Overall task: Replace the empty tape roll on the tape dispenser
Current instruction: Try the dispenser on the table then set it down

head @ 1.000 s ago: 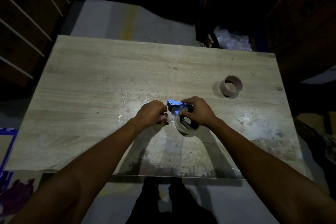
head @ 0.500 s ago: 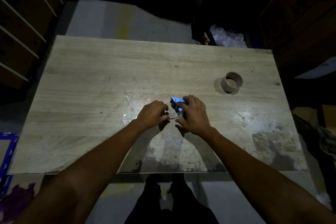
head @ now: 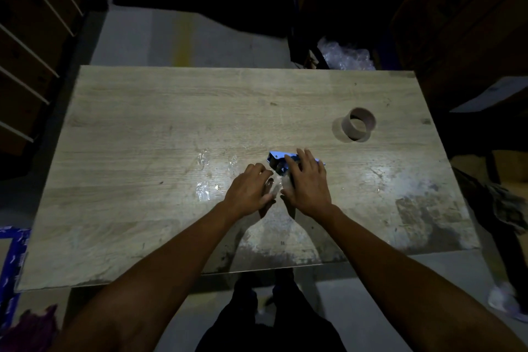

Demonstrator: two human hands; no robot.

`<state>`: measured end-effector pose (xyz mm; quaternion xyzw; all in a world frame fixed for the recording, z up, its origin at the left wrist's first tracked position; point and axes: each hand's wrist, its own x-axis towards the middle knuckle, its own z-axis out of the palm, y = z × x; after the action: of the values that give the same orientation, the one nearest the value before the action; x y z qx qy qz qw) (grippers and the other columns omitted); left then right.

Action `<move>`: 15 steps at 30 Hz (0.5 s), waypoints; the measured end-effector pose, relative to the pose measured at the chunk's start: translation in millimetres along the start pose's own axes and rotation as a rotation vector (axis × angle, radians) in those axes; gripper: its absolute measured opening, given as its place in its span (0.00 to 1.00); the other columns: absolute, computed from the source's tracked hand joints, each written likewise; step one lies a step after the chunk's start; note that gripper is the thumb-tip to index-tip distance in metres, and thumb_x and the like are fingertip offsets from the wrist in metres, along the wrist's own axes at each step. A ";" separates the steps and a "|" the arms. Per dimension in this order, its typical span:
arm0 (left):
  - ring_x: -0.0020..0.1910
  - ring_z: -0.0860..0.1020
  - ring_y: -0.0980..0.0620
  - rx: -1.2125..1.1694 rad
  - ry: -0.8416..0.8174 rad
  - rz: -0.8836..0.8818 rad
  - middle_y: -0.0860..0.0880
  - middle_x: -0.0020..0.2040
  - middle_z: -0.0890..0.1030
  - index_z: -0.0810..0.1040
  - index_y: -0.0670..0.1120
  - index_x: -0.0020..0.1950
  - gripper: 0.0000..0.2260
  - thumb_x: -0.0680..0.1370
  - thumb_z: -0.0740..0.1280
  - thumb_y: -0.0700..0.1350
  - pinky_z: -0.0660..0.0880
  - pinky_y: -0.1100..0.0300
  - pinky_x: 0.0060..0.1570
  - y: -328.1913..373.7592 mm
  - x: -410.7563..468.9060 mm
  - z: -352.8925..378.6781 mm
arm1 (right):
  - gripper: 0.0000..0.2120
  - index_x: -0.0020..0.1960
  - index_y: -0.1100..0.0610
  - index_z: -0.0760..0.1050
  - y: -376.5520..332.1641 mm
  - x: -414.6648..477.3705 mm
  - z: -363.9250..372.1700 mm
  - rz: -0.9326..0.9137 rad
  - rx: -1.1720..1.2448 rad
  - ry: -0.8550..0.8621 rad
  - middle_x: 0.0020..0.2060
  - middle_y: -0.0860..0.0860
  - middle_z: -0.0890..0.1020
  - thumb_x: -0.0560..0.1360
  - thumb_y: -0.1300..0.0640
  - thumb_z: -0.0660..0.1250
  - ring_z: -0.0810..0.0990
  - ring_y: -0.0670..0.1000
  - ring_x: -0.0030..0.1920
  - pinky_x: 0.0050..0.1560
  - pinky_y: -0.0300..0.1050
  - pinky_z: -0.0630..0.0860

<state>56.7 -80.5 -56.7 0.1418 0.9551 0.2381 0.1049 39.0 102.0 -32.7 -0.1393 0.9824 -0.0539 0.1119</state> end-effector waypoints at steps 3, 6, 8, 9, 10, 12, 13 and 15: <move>0.60 0.72 0.47 -0.007 -0.010 -0.001 0.46 0.62 0.73 0.73 0.46 0.66 0.24 0.73 0.70 0.55 0.77 0.52 0.49 1.3 -2.2 2.8 | 0.42 0.79 0.52 0.53 -3.2 -2.8 -0.3 0.025 -0.007 -0.002 0.79 0.58 0.53 0.73 0.43 0.70 0.47 0.59 0.79 0.76 0.64 0.50; 0.60 0.71 0.48 -0.011 -0.017 -0.004 0.47 0.62 0.73 0.73 0.47 0.66 0.25 0.73 0.71 0.56 0.77 0.52 0.49 1.5 -3.4 5.0 | 0.42 0.79 0.52 0.53 -4.6 -4.6 0.4 0.035 -0.014 -0.012 0.79 0.58 0.53 0.73 0.44 0.71 0.47 0.60 0.79 0.76 0.63 0.50; 0.60 0.71 0.48 -0.014 -0.013 -0.006 0.47 0.62 0.73 0.73 0.47 0.66 0.26 0.72 0.71 0.57 0.77 0.52 0.48 0.4 -4.3 4.9 | 0.42 0.79 0.52 0.54 -4.2 -5.8 1.8 0.042 -0.010 -0.007 0.79 0.58 0.54 0.72 0.45 0.71 0.48 0.60 0.79 0.76 0.63 0.51; 0.60 0.71 0.48 -0.012 -0.009 -0.005 0.47 0.62 0.73 0.73 0.47 0.67 0.26 0.73 0.71 0.57 0.77 0.52 0.48 -0.4 -4.7 4.6 | 0.42 0.79 0.52 0.54 -3.8 -6.3 2.3 0.042 -0.011 -0.004 0.79 0.58 0.54 0.72 0.45 0.72 0.48 0.60 0.79 0.76 0.63 0.51; 0.60 0.71 0.47 -0.008 -0.006 -0.003 0.47 0.62 0.73 0.73 0.47 0.67 0.26 0.73 0.71 0.57 0.77 0.51 0.48 -1.1 -5.4 4.1 | 0.42 0.79 0.52 0.54 -3.6 -6.8 2.4 0.040 -0.012 -0.003 0.79 0.58 0.54 0.72 0.45 0.72 0.49 0.60 0.79 0.76 0.63 0.51; 0.61 0.71 0.47 -0.008 -0.001 -0.004 0.47 0.62 0.73 0.73 0.47 0.67 0.26 0.73 0.71 0.56 0.78 0.51 0.48 -2.2 -6.6 3.0 | 0.41 0.79 0.53 0.55 -2.4 -7.4 2.1 0.035 -0.008 -0.008 0.79 0.59 0.54 0.72 0.46 0.71 0.49 0.60 0.79 0.76 0.63 0.52; 0.61 0.71 0.47 -0.011 0.003 -0.006 0.47 0.62 0.73 0.73 0.47 0.67 0.26 0.73 0.71 0.56 0.78 0.51 0.48 -2.6 -6.9 2.3 | 0.41 0.79 0.53 0.54 -2.1 -7.6 1.3 0.036 -0.006 -0.010 0.79 0.59 0.54 0.73 0.46 0.71 0.49 0.60 0.79 0.76 0.64 0.51; 0.61 0.71 0.47 -0.010 0.009 -0.014 0.46 0.63 0.73 0.73 0.47 0.67 0.26 0.73 0.71 0.56 0.78 0.50 0.49 -2.9 -6.8 0.7 | 0.41 0.79 0.53 0.55 -1.3 -7.7 0.4 0.035 -0.002 -0.005 0.78 0.59 0.55 0.73 0.46 0.71 0.49 0.60 0.79 0.76 0.64 0.51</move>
<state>62.6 -84.8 -57.8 0.1337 0.9553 0.2425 0.1031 46.7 102.9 -31.3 -0.1223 0.9845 -0.0508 0.1153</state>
